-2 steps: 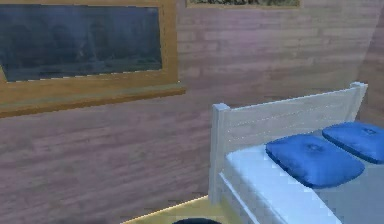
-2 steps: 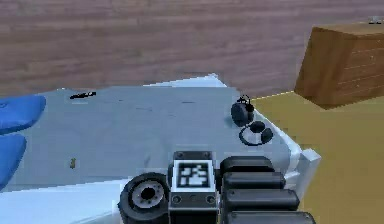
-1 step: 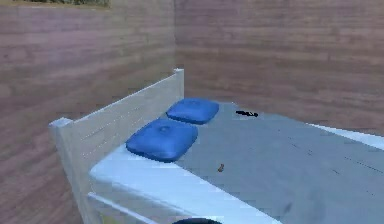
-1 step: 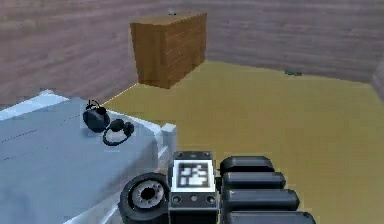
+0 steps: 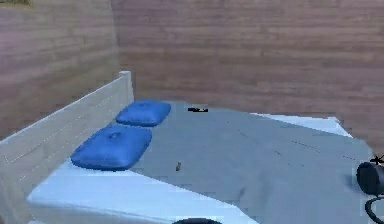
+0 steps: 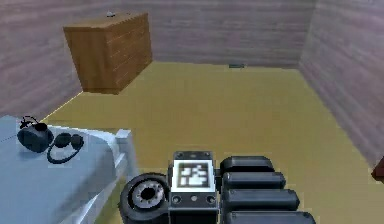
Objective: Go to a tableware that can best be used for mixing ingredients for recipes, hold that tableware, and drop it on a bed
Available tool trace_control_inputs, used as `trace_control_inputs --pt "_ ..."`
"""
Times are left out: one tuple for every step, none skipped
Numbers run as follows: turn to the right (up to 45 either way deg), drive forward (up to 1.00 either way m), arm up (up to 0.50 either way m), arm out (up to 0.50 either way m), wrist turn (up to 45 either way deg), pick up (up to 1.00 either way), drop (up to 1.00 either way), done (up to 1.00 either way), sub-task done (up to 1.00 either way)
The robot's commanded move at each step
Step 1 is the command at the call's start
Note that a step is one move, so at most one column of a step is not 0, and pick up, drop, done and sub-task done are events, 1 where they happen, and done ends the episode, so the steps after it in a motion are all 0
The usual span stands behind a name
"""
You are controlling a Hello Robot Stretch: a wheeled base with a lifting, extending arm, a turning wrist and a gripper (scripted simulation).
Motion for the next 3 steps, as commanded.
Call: trace_control_inputs --pt "0.0 0.3 0.0 0.0 0.0 0.0 0.0 0.0 0.0" --pt "30.0 0.0 0.0 0.0 0.0 0.0 0.0 0.0 0.0" --pt "-36.0 0.0 0.0 0.0 0.0 0.0 0.0 0.0 0.0"
